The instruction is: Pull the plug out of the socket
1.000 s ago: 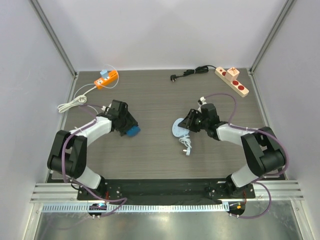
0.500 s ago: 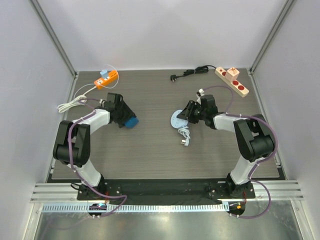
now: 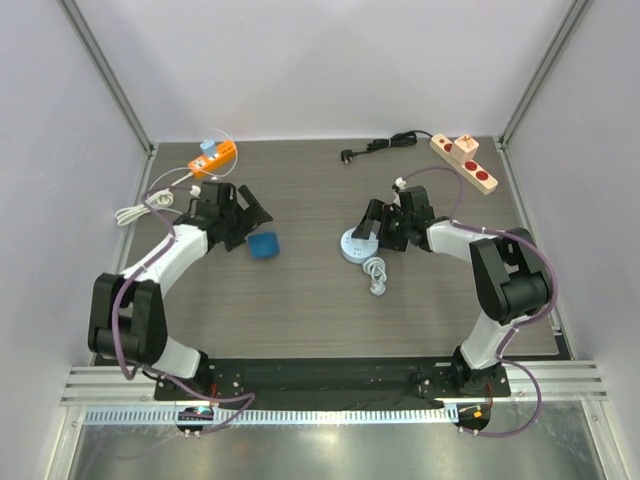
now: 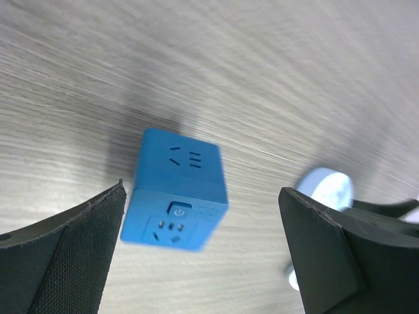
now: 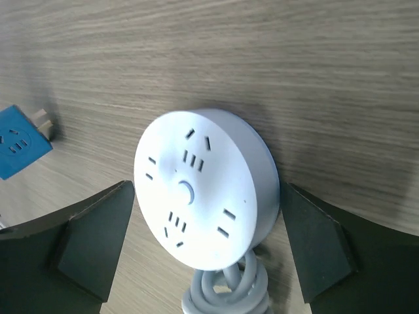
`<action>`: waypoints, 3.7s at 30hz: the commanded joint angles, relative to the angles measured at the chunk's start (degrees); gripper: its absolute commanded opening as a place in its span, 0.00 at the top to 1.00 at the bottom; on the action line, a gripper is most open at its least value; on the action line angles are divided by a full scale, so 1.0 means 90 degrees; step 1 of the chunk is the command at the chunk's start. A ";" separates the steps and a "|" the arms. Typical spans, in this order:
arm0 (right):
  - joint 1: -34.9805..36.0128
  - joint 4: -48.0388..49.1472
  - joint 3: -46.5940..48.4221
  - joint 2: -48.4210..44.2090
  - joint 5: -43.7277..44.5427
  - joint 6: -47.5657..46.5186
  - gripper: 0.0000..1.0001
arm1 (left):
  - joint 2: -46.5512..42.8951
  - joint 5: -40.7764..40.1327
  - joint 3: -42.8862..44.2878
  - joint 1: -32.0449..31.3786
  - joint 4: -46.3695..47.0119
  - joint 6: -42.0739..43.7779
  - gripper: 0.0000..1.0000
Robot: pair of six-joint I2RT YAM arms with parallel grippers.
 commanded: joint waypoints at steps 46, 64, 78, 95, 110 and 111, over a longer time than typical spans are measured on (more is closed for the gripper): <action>-0.3544 -0.2162 0.0263 -0.3035 0.2998 0.0793 0.00 | -0.4986 0.4037 -0.1341 -0.0006 -0.0593 -0.0803 0.03; -0.4385 -0.0169 0.4453 0.2511 0.1501 -0.0341 0.03 | -0.2514 0.3988 -0.0501 -0.0162 -0.0026 -0.0021 0.12; -0.4415 -0.0744 0.5850 0.3958 0.0545 -0.0761 0.20 | -0.2162 0.4125 -0.0511 -0.0162 -0.0026 0.0252 0.12; -0.3685 -0.0315 0.2552 0.2145 -0.0061 -0.0186 0.54 | -0.2035 0.4047 -0.0413 -0.0172 0.0033 0.0546 0.13; -0.2609 -0.1642 0.2625 0.1292 0.1607 -0.1093 0.14 | -0.2660 0.3842 -0.0696 -0.0172 -0.0377 0.0487 0.13; -0.2570 -0.1769 0.2743 0.1477 0.1657 -0.1113 0.14 | -0.2573 0.3861 -0.0648 -0.0182 -0.0377 0.0496 0.13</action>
